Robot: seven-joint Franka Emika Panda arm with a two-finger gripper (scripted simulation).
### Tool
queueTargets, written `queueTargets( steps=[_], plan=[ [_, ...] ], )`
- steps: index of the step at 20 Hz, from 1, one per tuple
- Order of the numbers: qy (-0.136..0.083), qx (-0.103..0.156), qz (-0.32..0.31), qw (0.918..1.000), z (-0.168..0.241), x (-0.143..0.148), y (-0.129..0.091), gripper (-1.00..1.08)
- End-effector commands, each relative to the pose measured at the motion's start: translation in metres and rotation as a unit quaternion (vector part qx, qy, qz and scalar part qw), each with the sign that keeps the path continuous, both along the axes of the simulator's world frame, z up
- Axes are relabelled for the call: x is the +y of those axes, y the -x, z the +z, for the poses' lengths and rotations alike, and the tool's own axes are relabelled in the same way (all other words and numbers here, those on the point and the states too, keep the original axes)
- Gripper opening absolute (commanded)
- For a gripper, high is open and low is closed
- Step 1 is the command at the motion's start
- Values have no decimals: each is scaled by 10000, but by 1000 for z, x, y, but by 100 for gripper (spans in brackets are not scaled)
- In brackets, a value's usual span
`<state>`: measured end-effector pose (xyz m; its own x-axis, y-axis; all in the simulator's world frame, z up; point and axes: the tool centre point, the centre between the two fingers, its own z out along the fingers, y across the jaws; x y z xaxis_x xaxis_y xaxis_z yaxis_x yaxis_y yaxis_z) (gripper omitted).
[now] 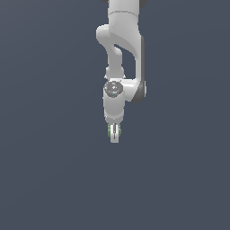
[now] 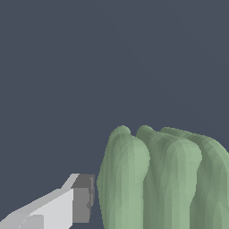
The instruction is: Pick up the object and move it to a goal position.
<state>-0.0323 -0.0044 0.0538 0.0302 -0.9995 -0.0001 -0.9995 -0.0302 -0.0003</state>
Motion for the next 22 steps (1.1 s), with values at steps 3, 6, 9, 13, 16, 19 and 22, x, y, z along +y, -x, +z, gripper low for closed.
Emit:
queueTargets(
  steps=[3,6,9,13,16,19,22],
  plan=[
    [3,-4,-1,10000,13,-1,-9,-100],
    [6,-4,-2,10000,27,-3,-19,-100],
    [10,-3,-2,10000,45,-5,-30,-100],
    [13,-2,-3,10000,72,-7,-49,-100],
    [15,-2,-3,10000,94,-9,-65,-100],
    [15,-2,-3,10000,116,-11,-81,-100],
    [16,0,-1,10000,135,-13,-95,-100]
  ],
)
